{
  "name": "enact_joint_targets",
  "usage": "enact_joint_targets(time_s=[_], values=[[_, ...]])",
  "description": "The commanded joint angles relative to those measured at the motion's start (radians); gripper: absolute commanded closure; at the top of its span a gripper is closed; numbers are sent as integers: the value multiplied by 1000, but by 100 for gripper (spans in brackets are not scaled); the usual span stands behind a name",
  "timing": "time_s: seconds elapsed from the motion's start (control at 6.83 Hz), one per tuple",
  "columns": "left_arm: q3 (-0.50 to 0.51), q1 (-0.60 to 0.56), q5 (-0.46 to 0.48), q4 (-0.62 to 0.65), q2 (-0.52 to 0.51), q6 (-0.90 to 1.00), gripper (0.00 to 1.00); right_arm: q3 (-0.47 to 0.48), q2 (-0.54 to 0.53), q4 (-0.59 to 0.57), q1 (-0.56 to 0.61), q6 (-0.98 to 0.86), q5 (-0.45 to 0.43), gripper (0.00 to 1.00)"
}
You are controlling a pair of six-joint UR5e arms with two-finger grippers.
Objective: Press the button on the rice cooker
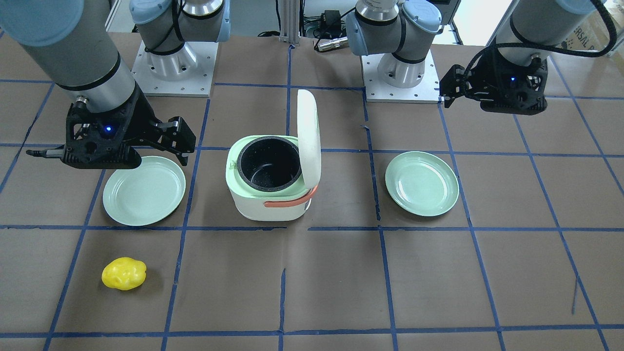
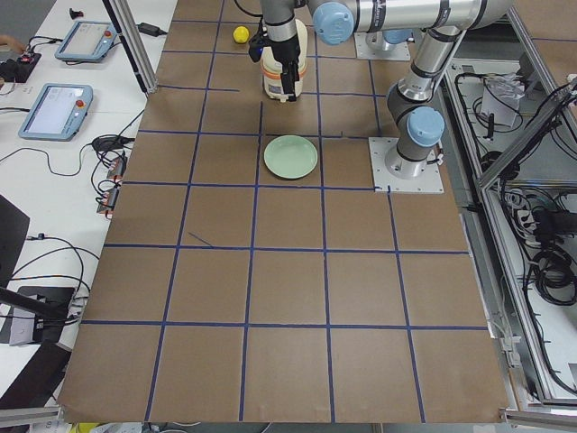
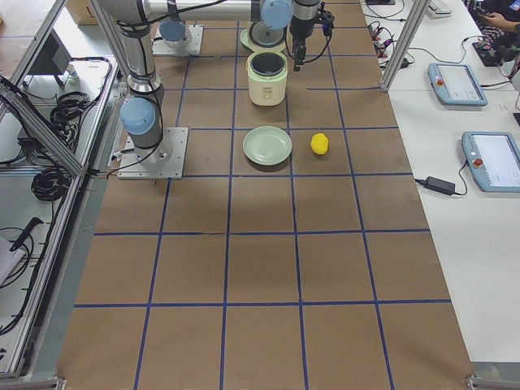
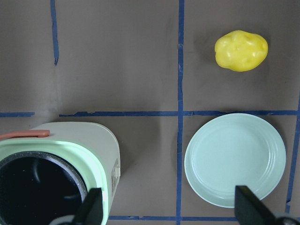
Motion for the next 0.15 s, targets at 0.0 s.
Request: enact_joint_targets(time_s=[0.0], values=[[0, 0, 0, 0, 0, 0, 0, 0, 1, -1, 2, 0, 9, 0]])
